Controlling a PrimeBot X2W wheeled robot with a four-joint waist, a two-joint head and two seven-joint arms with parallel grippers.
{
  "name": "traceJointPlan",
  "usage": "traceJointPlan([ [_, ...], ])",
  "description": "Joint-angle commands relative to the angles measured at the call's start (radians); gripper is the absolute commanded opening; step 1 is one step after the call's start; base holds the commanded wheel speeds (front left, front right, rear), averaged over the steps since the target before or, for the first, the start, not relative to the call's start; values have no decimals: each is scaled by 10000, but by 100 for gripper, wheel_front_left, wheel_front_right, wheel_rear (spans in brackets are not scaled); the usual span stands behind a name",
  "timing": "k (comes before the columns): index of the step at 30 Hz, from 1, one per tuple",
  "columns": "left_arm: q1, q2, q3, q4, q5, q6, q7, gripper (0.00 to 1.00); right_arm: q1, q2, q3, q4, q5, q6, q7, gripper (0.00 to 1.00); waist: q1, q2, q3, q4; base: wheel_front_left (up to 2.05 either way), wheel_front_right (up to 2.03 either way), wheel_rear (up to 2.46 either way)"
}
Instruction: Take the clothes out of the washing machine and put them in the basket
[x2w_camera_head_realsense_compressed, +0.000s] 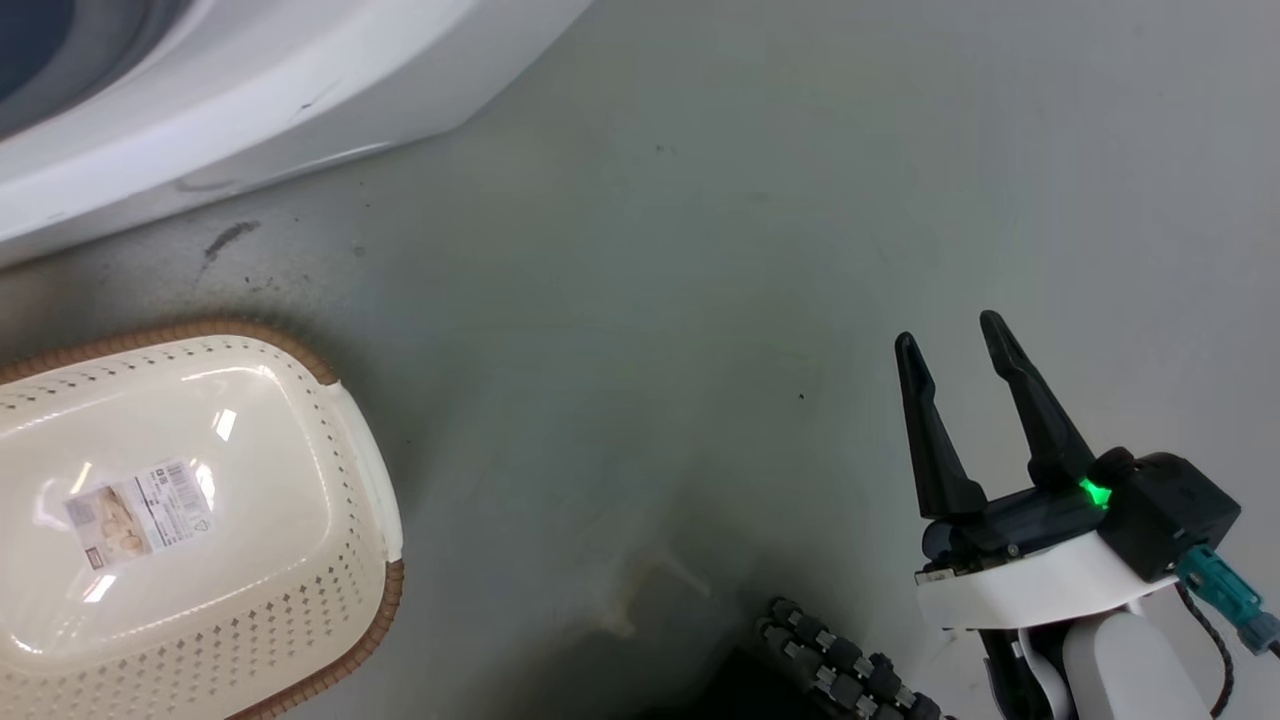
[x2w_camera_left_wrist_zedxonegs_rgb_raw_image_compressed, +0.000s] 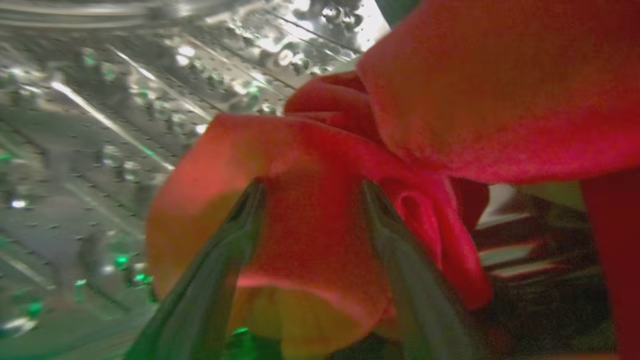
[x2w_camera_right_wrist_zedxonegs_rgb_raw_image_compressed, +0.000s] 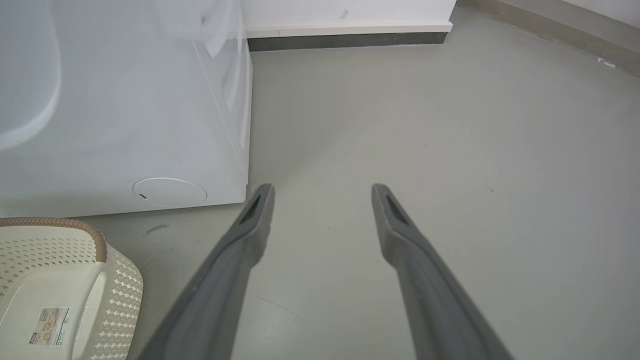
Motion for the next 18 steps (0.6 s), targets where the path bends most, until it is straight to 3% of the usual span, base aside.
traceJointPlan([
  [1, -60, -18, 54, 105, -103, 77, 70, 100, -226, 24, 11, -17, 54, -7, -21, 100, -1, 0, 138, -15, 0, 0, 0],
  [3, 36, 28, -16, 213, -68, 82, 112, 100, -249, 23, 51, -1, -7, -7, -23, 100, -1, 0, 166, -36, 0, 0, 0],
  [4, 41, 62, -33, 235, -63, 85, 101, 91, -273, 21, 24, -33, -4, -7, -21, 100, -1, 0, 180, -53, 0, 0, 0],
  [5, 26, 55, -13, 248, -133, 87, 68, 18, -328, 21, -40, -87, 36, -7, -21, 100, -1, 0, 197, -60, 0, 0, 0],
  [6, 39, 35, -57, 243, -156, 80, 44, 0, -375, 21, -116, -118, 86, -7, -21, 100, -1, 0, 209, -57, 0, 0, 0],
  [18, 181, -489, -139, 141, -571, 251, -1810, 0, -520, 20, -447, 21, -240, -7, -23, 100, -1, 0, -407, 439, 0, 0, 0],
])
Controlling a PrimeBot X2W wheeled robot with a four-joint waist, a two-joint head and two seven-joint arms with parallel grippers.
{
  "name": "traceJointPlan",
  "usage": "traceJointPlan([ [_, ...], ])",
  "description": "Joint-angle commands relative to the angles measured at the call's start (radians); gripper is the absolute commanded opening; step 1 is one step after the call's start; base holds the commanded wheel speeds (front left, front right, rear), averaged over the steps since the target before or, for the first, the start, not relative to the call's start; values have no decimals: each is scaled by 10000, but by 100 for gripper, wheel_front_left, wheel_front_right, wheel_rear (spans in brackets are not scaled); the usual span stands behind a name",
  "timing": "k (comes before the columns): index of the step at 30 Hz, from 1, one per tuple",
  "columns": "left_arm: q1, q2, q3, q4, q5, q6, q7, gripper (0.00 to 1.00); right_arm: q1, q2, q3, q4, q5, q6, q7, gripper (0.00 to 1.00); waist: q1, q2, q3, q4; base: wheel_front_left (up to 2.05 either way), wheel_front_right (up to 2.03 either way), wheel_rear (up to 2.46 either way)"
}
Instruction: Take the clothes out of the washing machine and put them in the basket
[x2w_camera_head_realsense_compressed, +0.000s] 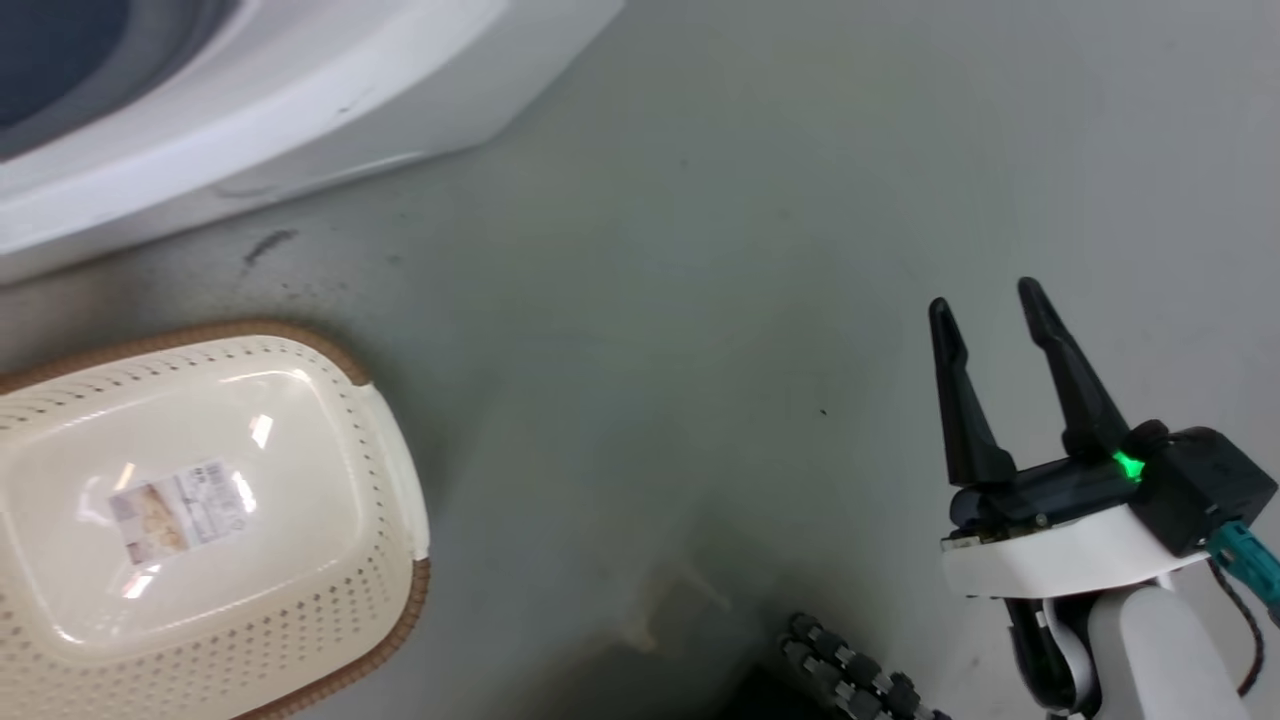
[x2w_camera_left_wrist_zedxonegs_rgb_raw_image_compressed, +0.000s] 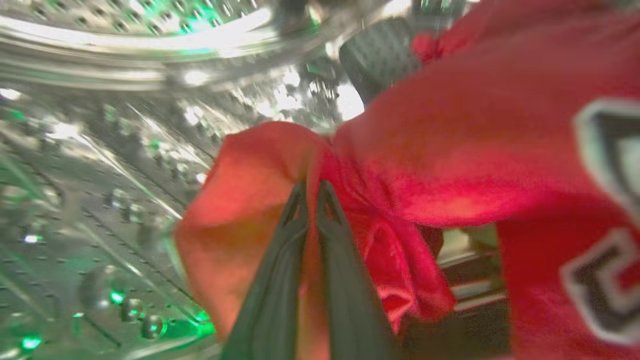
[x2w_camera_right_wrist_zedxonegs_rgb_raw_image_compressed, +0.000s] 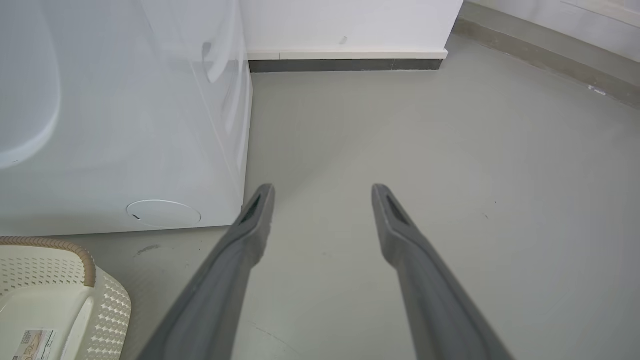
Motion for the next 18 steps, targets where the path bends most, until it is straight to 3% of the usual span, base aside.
traceJointPlan([
  [1, 140, -65, 4, 44, -49, 53, -227, 0, -146, 16, -93, 18, -102, -7, -23, 100, 0, 0, -299, 227, 0, 0, 0],
  [12, 1818, -1259, 187, 727, -950, 111, -3972, 0, 7, 8, -1070, 154, -1196, -7, -24, 100, 0, 0, -2267, 1341, 0, 0, 0],
  [18, 3116, -2173, 278, 1017, -1380, 349, -6106, 0, 383, 10, -1417, 225, -1819, -8, -24, 100, 0, 0, -3452, 2041, 0, 0, 0],
])
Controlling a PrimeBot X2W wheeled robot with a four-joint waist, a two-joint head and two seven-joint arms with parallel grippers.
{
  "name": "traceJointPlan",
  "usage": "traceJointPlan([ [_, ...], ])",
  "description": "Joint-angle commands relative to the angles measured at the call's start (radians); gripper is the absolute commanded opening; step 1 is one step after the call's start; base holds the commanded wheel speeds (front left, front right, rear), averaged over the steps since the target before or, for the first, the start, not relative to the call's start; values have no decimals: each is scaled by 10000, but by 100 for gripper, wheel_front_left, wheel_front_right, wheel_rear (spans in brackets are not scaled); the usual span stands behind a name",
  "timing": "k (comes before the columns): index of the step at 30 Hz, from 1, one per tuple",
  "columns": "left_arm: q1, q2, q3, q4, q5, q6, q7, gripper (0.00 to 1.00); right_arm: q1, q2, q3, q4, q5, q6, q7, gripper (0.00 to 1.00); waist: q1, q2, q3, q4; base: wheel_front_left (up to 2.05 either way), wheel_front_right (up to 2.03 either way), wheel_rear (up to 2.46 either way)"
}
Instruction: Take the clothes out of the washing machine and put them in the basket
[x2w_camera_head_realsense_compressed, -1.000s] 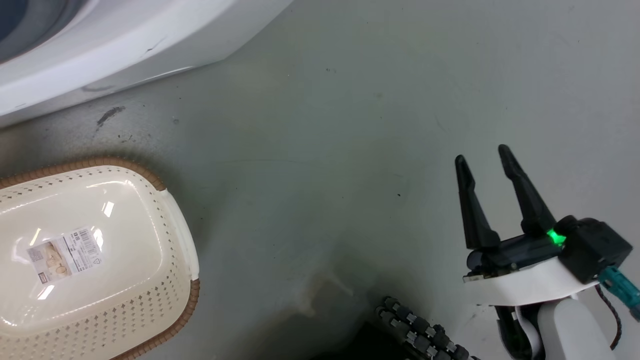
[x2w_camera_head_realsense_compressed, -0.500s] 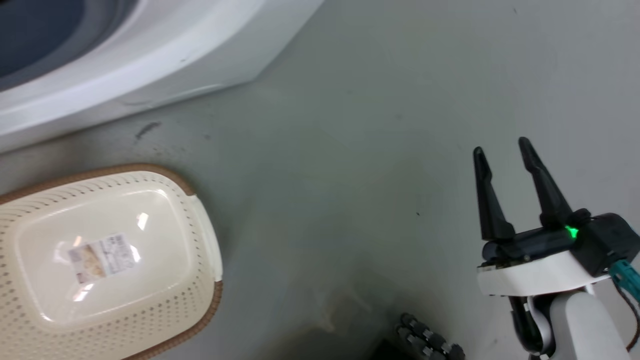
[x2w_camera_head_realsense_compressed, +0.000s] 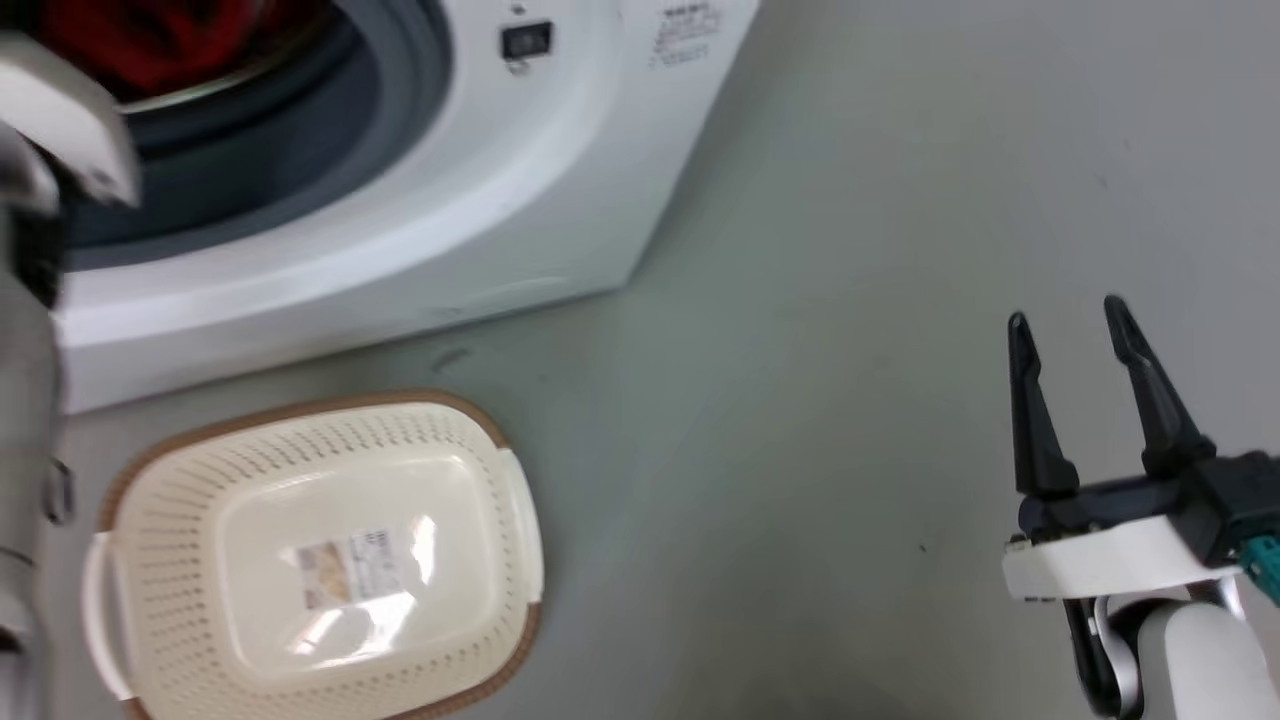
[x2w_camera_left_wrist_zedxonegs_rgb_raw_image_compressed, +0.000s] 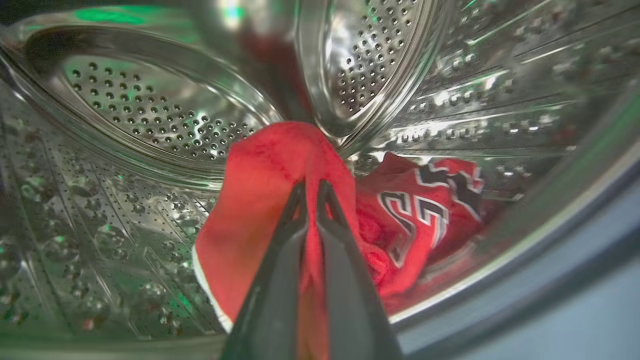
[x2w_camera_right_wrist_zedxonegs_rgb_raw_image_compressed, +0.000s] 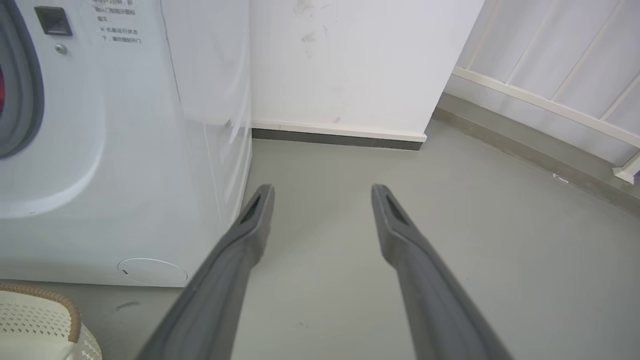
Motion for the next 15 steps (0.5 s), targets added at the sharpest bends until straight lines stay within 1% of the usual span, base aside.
traceJointPlan([
  [1, 317, -172, 5, 12, -34, 75, -262, 0, 185, 1, -54, 33, -115, -10, -24, 100, 1, 0, -886, 668, 0, 0, 0],
  [3, 772, -458, -2, -112, -118, 140, -583, 0, 296, 1, -100, 19, -288, -10, -24, 100, 1, 0, -1270, 879, 0, 0, 0],
  [6, 1508, -821, 61, -584, -184, 298, -750, 0, 509, 2, -175, 22, -456, -9, -24, 100, 1, 0, -1788, 1217, 0, 0, 0],
  [10, 2668, -1212, 325, -2237, -124, 541, -773, 0, 713, 2, -247, 66, -666, -10, -24, 100, 1, 0, -2382, 1655, 0, 0, 0],
  [15, 4095, -1624, 732, -4106, 5, 668, -760, 0, 970, 2, -286, 142, -751, -10, -23, 100, 1, 0, -3097, 2110, 0, 0, 0],
])
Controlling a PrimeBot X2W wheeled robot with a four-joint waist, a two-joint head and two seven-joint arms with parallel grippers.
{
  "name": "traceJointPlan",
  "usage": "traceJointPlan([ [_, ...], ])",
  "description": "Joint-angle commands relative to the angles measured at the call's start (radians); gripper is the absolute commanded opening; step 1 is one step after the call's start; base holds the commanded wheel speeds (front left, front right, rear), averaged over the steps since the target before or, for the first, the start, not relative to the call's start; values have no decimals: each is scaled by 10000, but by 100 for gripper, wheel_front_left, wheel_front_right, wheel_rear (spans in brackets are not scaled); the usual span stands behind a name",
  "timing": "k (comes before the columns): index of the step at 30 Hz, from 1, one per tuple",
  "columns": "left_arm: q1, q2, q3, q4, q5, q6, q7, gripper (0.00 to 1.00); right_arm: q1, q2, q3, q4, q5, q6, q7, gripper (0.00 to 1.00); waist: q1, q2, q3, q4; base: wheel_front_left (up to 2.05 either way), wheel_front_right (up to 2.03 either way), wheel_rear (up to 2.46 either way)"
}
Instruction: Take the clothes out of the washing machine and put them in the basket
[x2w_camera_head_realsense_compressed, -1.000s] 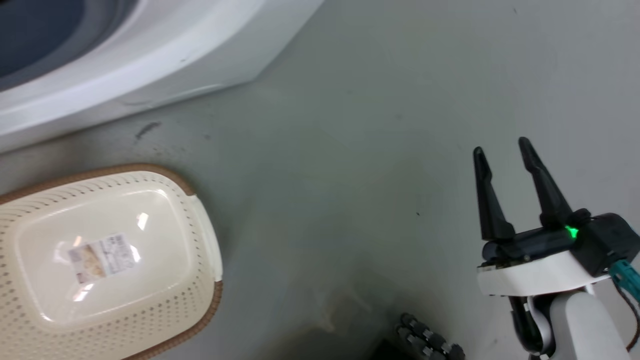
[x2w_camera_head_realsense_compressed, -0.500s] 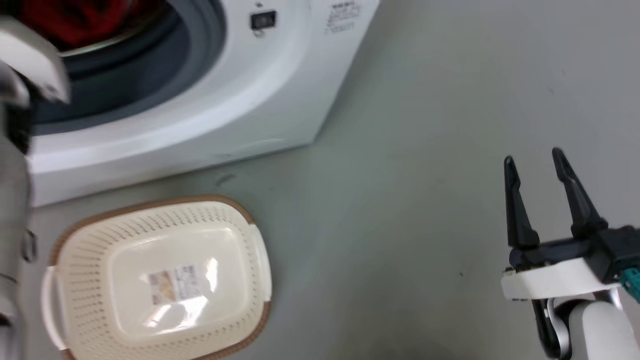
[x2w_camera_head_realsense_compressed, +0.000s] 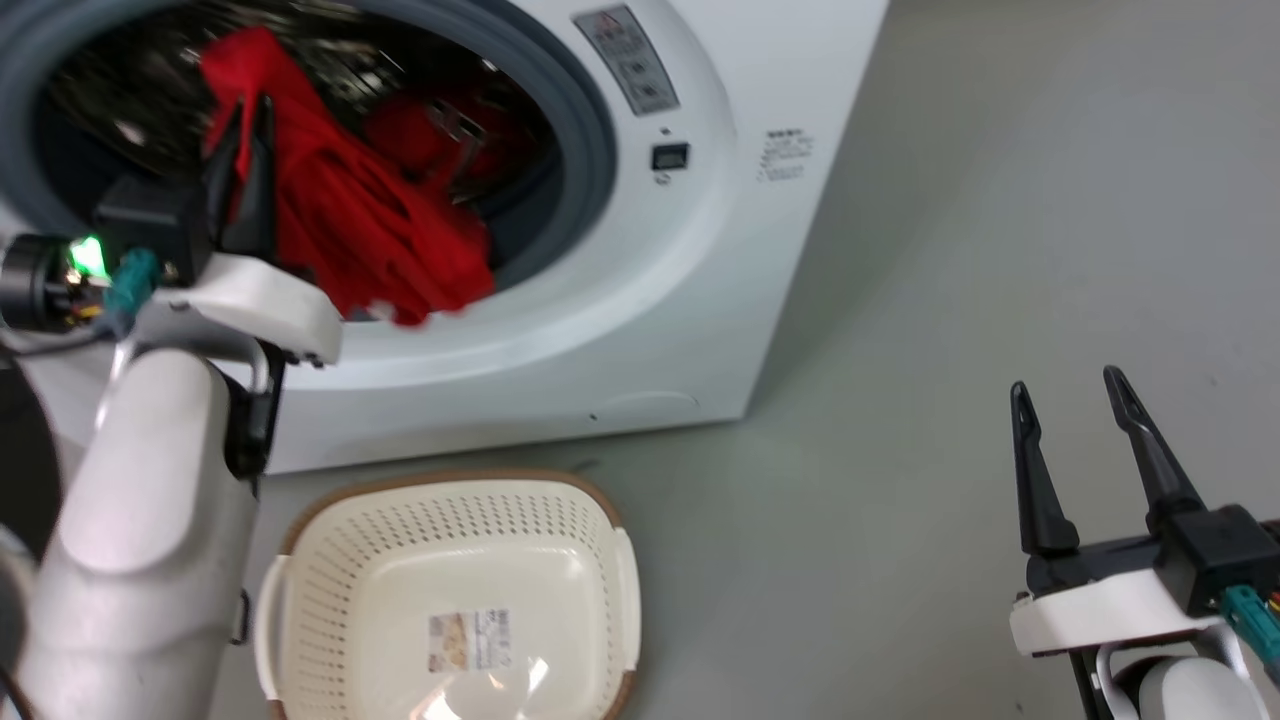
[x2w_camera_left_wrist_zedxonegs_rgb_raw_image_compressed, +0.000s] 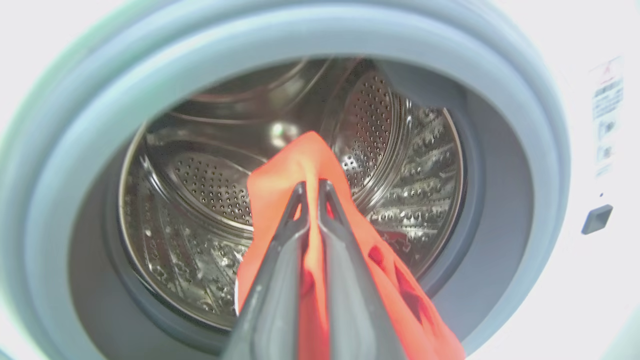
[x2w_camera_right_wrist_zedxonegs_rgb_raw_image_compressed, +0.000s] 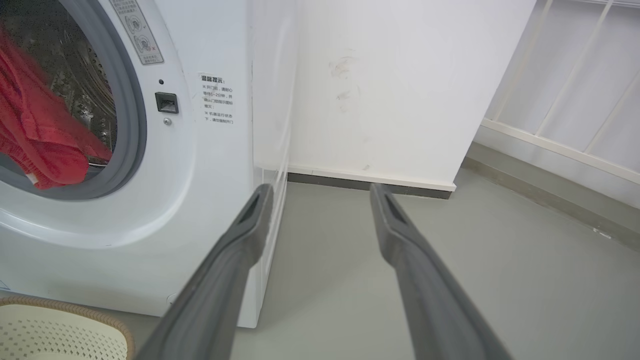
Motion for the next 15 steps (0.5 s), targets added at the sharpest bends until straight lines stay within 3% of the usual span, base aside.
traceJointPlan([
  [1, 366, -89, 94, -370, 96, 4, -26, 0, 138, 0, -24, 30, -73, -10, -21, 100, 3, 0, -639, 553, 0, 0, 0],
  [7, 1777, -350, 253, -1942, 343, -299, -26, 0, 467, 2, -70, 118, -78, -10, -21, 100, 3, 0, -1228, 1027, 0, 0, 0],
  [15, 3489, -478, -69, -3027, 420, -699, -28, 0, 719, 2, -11, 104, -115, -10, -22, 100, 3, 0, -1434, 1524, 0, 0, 0],
])
